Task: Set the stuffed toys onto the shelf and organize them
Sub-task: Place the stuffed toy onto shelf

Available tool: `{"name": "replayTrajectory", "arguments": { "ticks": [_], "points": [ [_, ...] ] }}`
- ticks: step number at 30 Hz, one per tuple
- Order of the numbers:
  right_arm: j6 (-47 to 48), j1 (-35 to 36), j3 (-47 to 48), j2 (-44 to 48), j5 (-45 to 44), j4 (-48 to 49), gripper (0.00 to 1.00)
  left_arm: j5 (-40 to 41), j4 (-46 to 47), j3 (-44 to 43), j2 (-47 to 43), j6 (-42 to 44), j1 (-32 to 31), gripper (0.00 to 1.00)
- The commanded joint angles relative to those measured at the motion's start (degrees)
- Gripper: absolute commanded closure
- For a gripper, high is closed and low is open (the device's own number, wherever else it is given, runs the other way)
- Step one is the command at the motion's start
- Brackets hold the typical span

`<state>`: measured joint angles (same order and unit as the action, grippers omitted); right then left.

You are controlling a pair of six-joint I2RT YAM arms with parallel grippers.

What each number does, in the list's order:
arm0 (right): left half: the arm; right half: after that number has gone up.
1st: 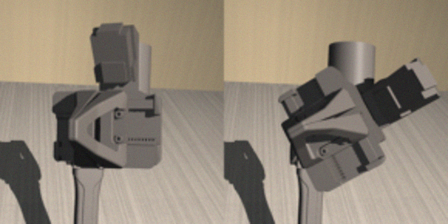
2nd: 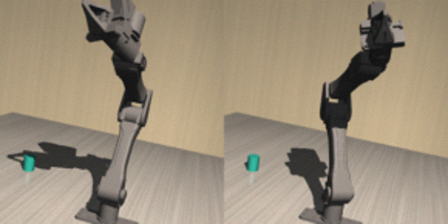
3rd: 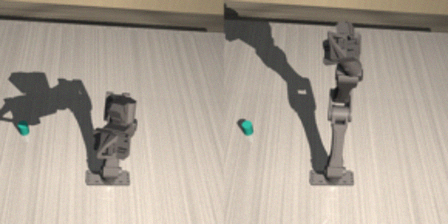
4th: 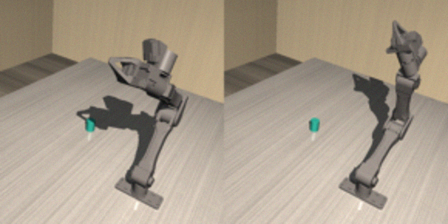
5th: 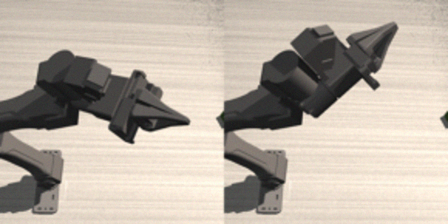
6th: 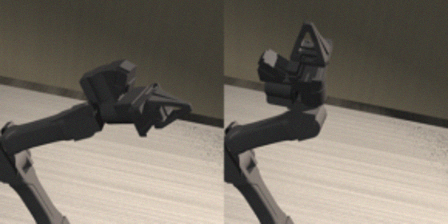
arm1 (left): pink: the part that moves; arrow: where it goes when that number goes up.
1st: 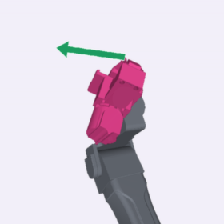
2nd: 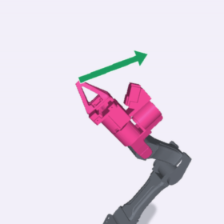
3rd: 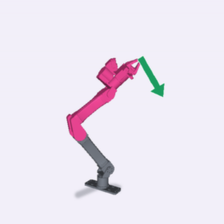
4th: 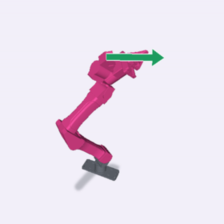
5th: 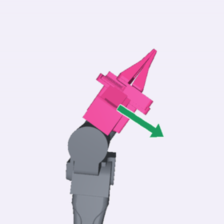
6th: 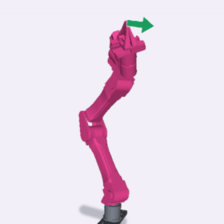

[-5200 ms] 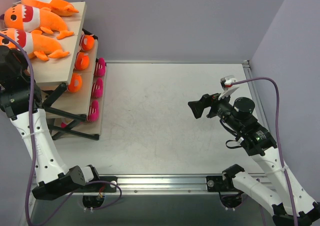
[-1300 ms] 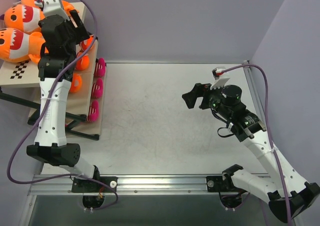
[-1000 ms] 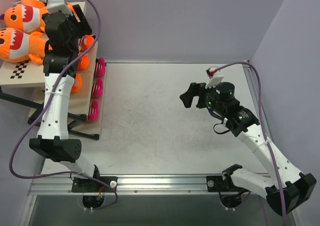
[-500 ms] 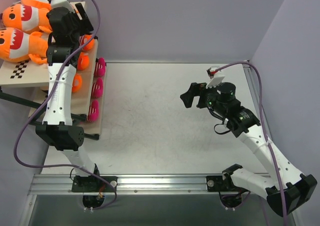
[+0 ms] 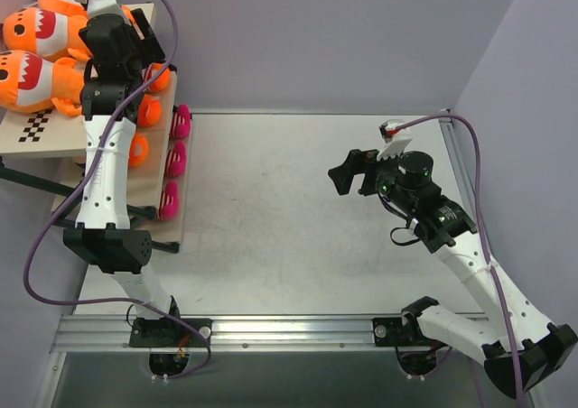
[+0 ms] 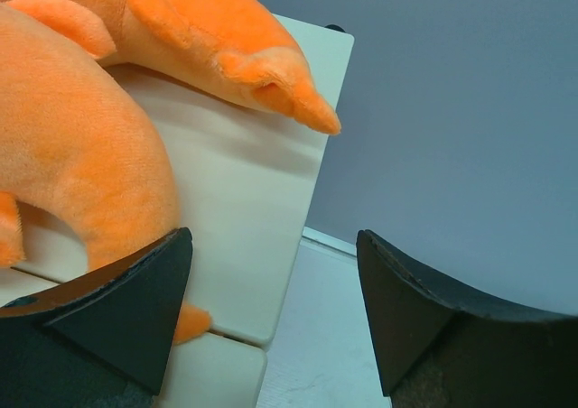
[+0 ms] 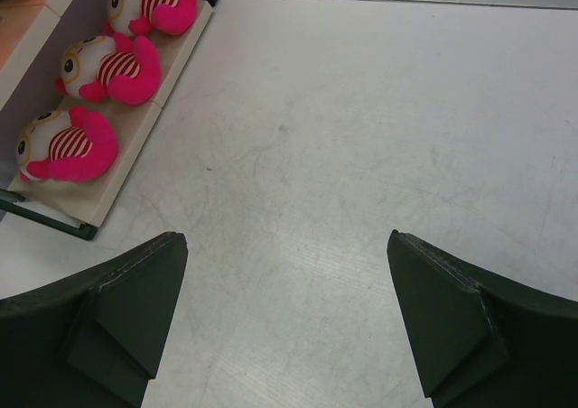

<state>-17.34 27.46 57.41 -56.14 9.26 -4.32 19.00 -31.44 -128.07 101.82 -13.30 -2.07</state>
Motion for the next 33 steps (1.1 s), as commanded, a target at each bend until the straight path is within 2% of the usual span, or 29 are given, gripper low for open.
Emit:
{"name": "replayTrajectory", "arguments": {
  "ticks": [1, 14, 19, 27, 30, 33],
  "points": [
    [0.2, 0.1, 0.3, 0.2, 0.1, 2.5, 0.01, 2.3, -3.1, -1.2, -2.1, 0.2, 0.7, 0.18],
    [-0.1, 0.1, 0.4, 0.5, 0.5, 2.4, 0.01, 4.5, -4.4, -1.2, -3.6, 0.7, 1.3, 0.18],
    [0.0, 0.0, 0.5, 0.9, 0.4, 2.3, 0.01, 2.4, -3.2, -1.2, -4.8, 0.7, 1.1, 0.16],
    [0.3, 0.0, 0.4, 1.1, 0.1, 1.9, 0.01, -3.8, 7.8, 1.9, -8.0, -1.6, 0.9, 0.14],
    [0.4, 0.1, 0.3, 1.6, -0.2, 1.9, 0.01, -2.3, 12.0, 1.2, -7.4, -2.2, 0.9, 0.15],
    [0.5, 0.0, -0.1, 2.6, -0.6, 2.5, 0.01, 0.0, 15.9, 0.6, -6.0, -3.4, 0.9, 0.21]
  ]
}}
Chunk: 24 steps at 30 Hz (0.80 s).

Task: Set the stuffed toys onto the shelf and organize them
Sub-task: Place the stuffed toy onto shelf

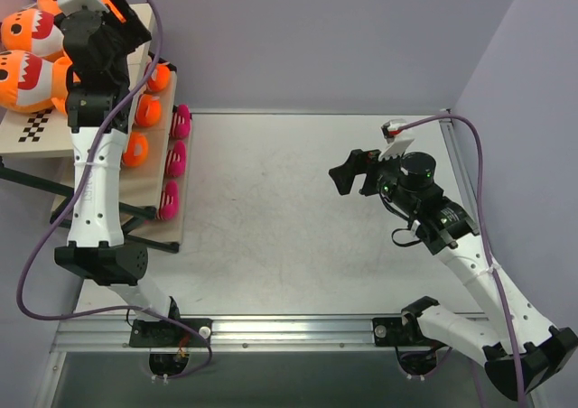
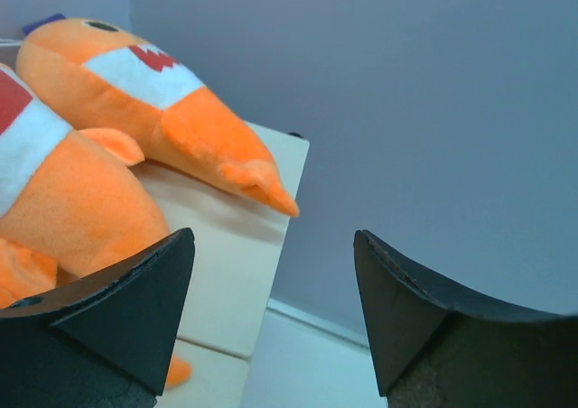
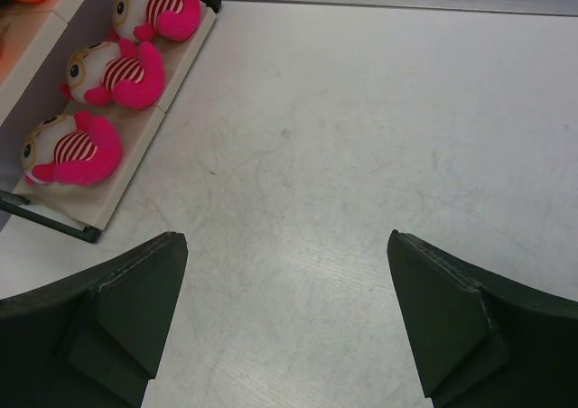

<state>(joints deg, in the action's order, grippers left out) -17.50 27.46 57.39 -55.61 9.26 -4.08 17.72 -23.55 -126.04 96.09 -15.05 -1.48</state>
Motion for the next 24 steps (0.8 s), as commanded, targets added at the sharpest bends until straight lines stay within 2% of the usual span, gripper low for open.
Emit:
{"name": "replayTrajectory", "arguments": {
  "ticks": [1, 5, 17, 20, 24],
  "points": [
    [0.7, 0.0, -0.2, 2.2, -0.7, 2.2, 0.01, 1.8, 9.6, -1.6, 0.5, -2.7, 0.3, 0.21],
    [1.2, 0.0, -0.2, 2.4, -0.6, 2.0, 0.00, 2.4, 12.0, -2.1, 2.7, -5.3, 0.2, 0.26],
    [0.6, 0.0, -2.3, 1.7, 0.8, 3.6, 0.01, 3.5, 15.1, -2.4, 7.8, -7.4, -0.6, 0.28],
    [1.3, 0.0, -2.1, 1.4, 0.2, 3.5, 0.01, 3.4, 16.0, -1.5, 7.0, -6.2, -1.9, 0.29],
    [2.9, -0.1, -1.1, 1.3, -1.8, 2.4, 0.01, 3.4, 17.8, 3.8, 1.9, -1.8, -5.1, 0.29]
  ]
}}
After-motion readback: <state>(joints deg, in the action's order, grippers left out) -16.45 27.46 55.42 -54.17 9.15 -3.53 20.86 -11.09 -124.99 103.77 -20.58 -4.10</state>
